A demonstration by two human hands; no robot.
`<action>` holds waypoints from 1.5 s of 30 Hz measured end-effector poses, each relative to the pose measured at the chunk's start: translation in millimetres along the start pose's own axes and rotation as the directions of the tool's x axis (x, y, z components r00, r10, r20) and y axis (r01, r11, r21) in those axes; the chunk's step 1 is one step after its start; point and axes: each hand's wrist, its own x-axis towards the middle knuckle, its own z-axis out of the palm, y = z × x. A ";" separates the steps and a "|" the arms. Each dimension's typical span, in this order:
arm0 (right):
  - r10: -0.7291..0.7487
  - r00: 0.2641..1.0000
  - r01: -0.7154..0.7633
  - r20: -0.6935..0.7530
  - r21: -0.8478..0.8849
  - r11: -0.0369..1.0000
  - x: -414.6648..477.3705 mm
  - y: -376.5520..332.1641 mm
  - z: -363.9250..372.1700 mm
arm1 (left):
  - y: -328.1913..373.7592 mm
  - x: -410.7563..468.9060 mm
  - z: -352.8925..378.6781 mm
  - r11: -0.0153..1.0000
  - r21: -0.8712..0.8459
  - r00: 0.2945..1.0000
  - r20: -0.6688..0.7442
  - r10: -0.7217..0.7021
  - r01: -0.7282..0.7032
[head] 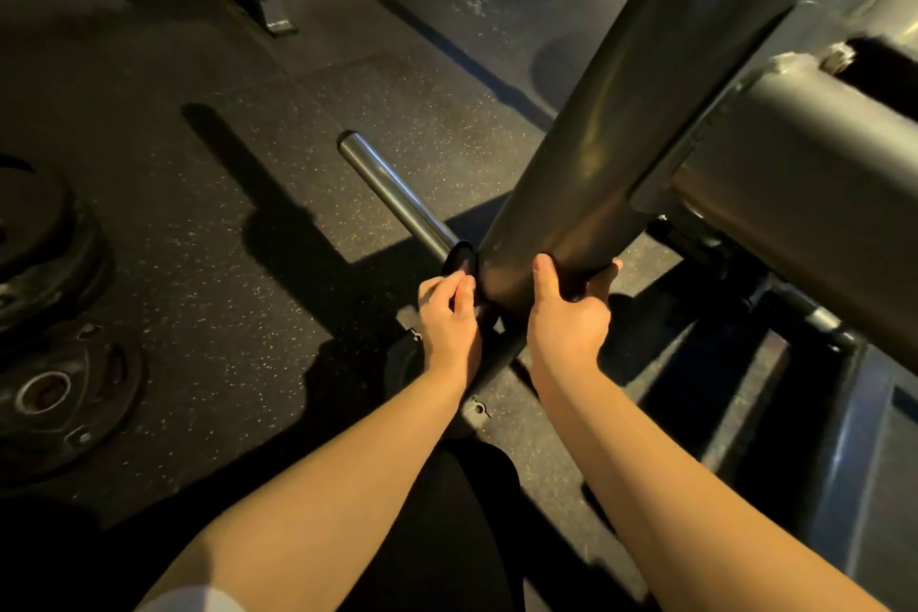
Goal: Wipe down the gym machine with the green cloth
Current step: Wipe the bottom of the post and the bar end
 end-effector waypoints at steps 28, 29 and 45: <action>0.020 0.999 -0.019 -0.035 0.019 1.000 -5.7 -1.2 1.0 | 7.9 -4.9 0.9 0.998 -0.010 0.998 -0.005 0.058 -0.058; 0.021 0.999 -0.020 -0.034 0.005 1.000 -5.3 0.1 0.7 | 0.0 -2.7 -1.0 0.999 0.036 1.000 -0.019 0.002 -0.001; 0.043 0.996 -0.040 -0.078 0.041 0.998 -4.9 7.4 7.6 | 13.3 4.1 -3.2 0.994 0.022 0.994 0.039 0.104 -0.104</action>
